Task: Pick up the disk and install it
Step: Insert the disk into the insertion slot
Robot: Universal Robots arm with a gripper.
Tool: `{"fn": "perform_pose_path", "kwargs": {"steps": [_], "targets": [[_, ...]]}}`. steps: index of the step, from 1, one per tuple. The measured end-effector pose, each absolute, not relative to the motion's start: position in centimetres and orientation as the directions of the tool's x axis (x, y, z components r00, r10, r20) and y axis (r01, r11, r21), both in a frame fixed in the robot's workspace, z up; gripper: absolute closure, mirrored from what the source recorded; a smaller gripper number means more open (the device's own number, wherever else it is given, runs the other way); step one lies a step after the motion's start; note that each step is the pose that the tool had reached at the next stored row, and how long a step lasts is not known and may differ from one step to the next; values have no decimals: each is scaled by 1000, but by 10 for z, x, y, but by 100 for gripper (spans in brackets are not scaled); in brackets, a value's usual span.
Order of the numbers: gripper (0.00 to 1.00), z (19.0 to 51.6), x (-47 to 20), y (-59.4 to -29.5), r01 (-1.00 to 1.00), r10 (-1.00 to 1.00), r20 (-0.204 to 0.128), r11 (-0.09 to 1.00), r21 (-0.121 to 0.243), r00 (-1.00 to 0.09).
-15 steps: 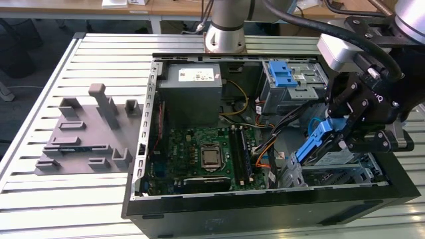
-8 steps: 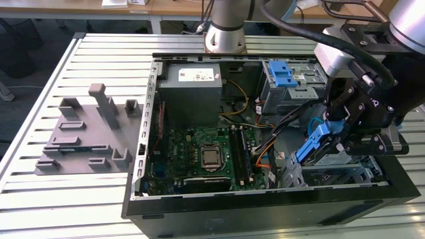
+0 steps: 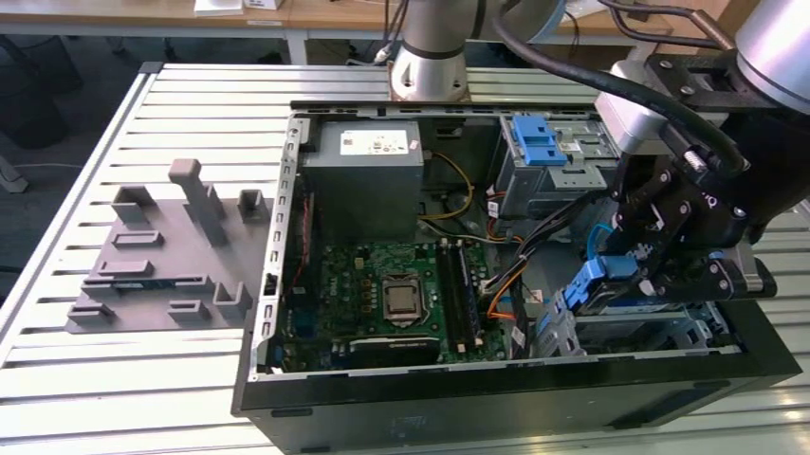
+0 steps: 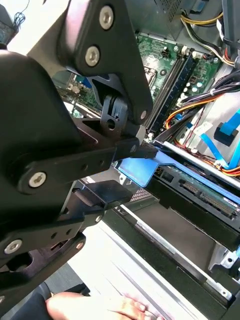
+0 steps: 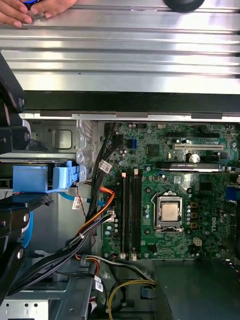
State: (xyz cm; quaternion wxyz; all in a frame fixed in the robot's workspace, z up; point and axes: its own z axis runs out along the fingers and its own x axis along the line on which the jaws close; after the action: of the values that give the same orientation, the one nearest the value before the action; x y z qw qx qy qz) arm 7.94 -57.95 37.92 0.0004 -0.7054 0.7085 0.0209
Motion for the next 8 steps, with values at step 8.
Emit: {"fn": "perform_pose_path", "kwargs": {"steps": [8], "targets": [[56,384,79,-579,-1000,-999,-32,3,30,-4]]}}
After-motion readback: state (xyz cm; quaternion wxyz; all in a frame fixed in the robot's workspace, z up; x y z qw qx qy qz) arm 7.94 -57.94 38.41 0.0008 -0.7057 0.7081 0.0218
